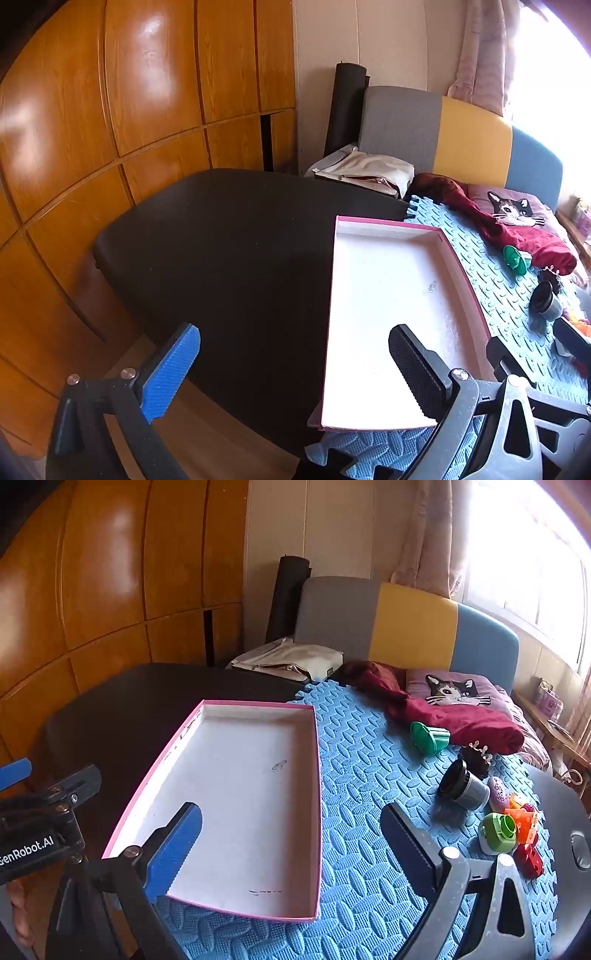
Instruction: Organize rigid objects
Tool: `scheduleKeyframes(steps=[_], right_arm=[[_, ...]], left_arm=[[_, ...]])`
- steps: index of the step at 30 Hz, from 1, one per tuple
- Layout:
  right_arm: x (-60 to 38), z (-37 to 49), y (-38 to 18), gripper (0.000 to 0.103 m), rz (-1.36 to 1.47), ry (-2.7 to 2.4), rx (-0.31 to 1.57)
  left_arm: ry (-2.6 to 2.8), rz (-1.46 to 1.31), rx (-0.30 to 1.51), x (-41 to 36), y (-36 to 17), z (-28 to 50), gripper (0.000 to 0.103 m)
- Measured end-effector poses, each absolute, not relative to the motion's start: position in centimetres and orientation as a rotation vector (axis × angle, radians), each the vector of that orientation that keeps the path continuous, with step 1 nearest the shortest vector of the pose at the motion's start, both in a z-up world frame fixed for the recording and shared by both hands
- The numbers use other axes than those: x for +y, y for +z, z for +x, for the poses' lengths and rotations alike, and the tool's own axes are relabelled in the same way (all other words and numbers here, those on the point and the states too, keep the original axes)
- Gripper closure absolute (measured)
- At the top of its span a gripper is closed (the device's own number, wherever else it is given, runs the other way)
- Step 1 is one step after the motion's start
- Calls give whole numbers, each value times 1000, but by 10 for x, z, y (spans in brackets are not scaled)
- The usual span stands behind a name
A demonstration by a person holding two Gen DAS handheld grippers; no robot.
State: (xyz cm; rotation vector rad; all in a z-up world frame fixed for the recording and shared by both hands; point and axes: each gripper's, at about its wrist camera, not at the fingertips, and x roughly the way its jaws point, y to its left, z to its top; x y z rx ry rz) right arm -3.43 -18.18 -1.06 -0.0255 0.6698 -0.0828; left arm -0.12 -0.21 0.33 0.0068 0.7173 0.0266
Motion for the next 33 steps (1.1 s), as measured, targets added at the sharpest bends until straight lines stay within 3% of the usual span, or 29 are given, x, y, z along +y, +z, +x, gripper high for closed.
scheduleKeyframes(steps=[33], right_arm=[[-197,-35,-5,4,-46,-137,677]], left_arm=[[-75,-77,781,7,-9,3,0]])
